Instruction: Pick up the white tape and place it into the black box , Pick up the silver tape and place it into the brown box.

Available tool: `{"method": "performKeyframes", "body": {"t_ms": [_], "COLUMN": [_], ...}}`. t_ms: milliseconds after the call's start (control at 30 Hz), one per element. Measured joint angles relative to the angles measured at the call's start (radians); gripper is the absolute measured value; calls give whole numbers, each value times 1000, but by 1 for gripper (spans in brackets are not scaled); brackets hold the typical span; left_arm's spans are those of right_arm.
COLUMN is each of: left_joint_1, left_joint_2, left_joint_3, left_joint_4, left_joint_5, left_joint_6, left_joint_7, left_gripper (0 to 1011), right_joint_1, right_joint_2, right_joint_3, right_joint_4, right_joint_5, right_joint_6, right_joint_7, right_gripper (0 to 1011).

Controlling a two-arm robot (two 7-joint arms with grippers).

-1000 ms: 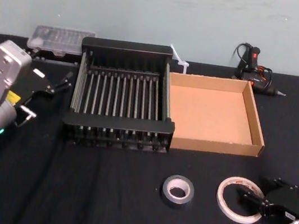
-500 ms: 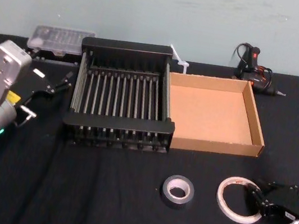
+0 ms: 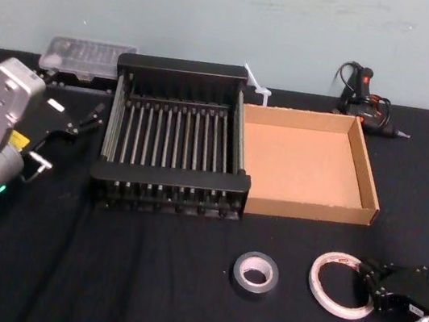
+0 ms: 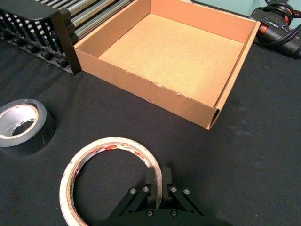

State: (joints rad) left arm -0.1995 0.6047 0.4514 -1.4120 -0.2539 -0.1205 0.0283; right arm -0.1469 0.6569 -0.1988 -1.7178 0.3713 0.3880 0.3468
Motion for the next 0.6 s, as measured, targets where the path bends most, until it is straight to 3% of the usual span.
{"method": "performKeyframes", "body": {"t_ms": [600], "left_joint_1": [0], "left_joint_2": [0], "left_joint_3": [0], "left_joint_4": [0], "left_joint_5": [0], "left_joint_6": [0], "left_joint_7": [0], "left_gripper": [1001], "right_joint_1": [-8], "right_joint_2": [-3], "right_joint_3": [15], "right_joint_4": [-14], "right_joint_5": [15], "right_joint_6": [-24], "right_joint_7": [10], "right_gripper": [85]}}
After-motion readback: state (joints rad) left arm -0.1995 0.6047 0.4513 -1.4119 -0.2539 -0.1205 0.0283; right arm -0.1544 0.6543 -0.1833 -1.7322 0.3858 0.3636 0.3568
